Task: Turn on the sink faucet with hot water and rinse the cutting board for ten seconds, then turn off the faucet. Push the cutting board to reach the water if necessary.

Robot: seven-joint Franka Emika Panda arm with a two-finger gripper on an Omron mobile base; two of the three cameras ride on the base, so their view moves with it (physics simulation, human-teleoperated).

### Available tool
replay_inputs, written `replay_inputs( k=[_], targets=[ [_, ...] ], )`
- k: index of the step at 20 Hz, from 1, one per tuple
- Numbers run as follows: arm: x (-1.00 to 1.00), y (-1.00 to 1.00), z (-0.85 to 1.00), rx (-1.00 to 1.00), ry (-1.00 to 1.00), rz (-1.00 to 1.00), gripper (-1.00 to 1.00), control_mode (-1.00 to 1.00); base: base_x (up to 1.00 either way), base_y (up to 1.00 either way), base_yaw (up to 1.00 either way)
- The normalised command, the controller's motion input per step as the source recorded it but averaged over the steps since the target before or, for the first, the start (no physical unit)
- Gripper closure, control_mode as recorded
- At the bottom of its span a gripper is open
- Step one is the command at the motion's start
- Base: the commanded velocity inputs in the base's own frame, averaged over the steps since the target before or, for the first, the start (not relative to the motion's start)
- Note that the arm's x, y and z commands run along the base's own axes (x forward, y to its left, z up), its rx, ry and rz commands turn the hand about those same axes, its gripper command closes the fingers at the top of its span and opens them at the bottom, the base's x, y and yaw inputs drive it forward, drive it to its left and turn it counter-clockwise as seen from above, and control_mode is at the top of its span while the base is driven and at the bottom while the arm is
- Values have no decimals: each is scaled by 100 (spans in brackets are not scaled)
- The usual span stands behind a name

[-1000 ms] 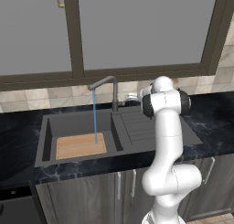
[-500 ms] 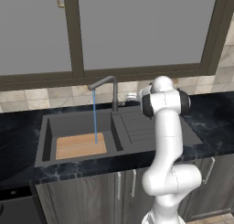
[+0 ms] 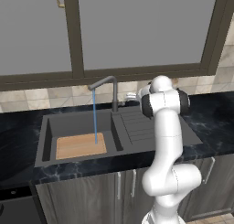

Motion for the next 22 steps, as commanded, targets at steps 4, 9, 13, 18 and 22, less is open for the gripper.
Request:
replay_inputs(
  k=[4,9,13,18,22],
  targets=[
    [1,40,0,0,0,0,-100,-100,0,0,0],
    [6,41,0,0,0,0,-100,-100,0,0,0],
    [7,36,0,0,0,0,-100,-100,0,0,0],
    [13,30,0,0,0,0,-100,-100,0,0,0],
    [11,29,0,0,0,0,-100,-100,0,0,0]
  ],
)
